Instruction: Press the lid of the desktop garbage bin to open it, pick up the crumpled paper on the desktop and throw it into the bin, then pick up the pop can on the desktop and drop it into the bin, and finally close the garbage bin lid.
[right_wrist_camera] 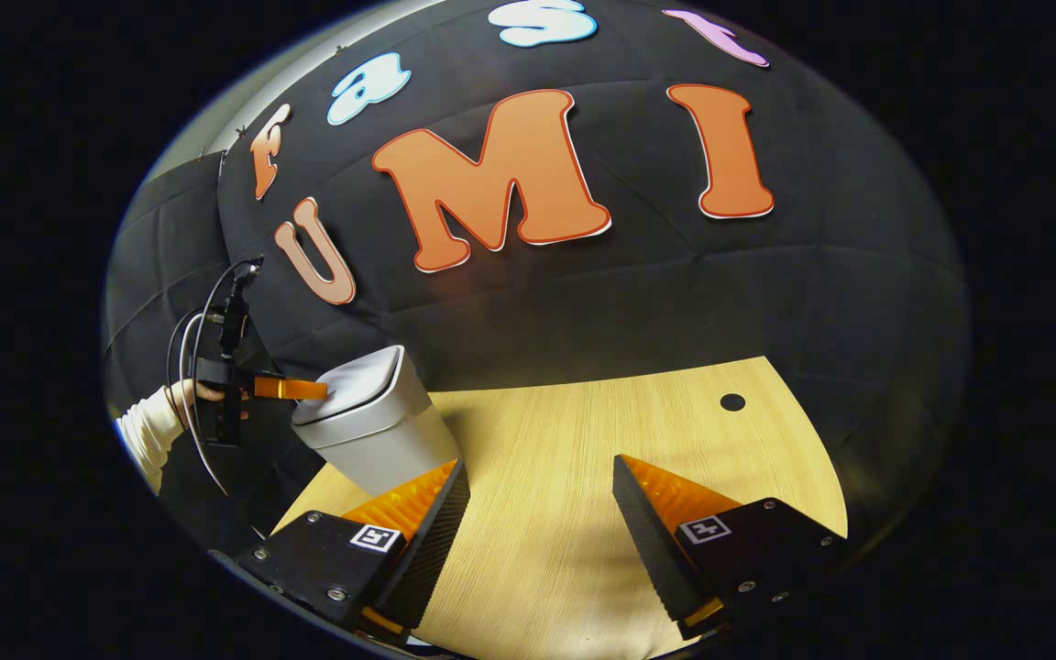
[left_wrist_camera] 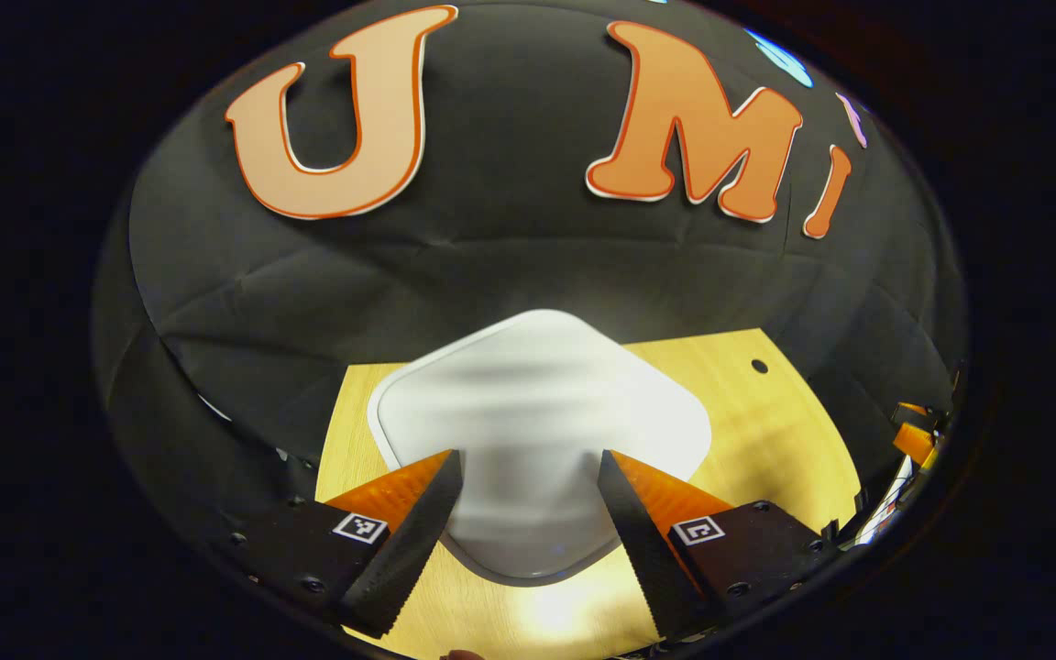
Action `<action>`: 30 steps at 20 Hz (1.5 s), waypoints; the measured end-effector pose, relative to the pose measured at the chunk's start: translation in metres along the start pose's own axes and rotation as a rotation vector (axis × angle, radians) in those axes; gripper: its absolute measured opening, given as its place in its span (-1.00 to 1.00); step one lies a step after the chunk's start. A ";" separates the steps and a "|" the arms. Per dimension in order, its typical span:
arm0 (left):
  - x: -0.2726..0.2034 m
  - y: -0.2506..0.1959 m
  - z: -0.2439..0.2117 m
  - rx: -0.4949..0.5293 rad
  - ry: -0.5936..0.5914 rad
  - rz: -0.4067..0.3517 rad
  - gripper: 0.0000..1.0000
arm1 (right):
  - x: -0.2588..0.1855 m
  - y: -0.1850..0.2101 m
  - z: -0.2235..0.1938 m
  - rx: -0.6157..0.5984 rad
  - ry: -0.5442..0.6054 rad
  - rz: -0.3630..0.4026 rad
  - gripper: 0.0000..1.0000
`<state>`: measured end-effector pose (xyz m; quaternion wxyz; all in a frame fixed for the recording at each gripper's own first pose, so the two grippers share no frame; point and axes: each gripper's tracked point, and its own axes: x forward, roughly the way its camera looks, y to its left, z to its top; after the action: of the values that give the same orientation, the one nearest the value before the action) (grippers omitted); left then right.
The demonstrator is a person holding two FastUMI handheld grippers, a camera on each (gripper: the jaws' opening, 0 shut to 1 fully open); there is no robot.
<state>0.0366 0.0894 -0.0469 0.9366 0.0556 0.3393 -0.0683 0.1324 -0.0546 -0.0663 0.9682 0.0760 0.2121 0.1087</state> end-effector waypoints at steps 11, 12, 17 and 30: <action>0.006 0.000 0.001 0.078 -0.053 0.011 0.96 | 0.006 -0.001 -0.005 0.009 0.008 0.006 0.89; 0.007 0.000 0.003 0.071 -0.064 0.009 0.97 | 0.005 0.000 -0.006 0.007 0.009 0.009 0.89; 0.006 0.001 0.006 0.018 -0.101 0.025 0.94 | 0.006 0.003 -0.005 0.018 0.011 0.016 0.89; -0.050 -0.066 0.034 0.121 -0.296 0.001 0.94 | 0.000 0.010 0.008 0.000 -0.042 0.000 0.88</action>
<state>0.0094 0.0241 0.0076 0.9713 0.1016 0.1927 -0.0955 0.1346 -0.0461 -0.0570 0.9725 0.0780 0.1917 0.1069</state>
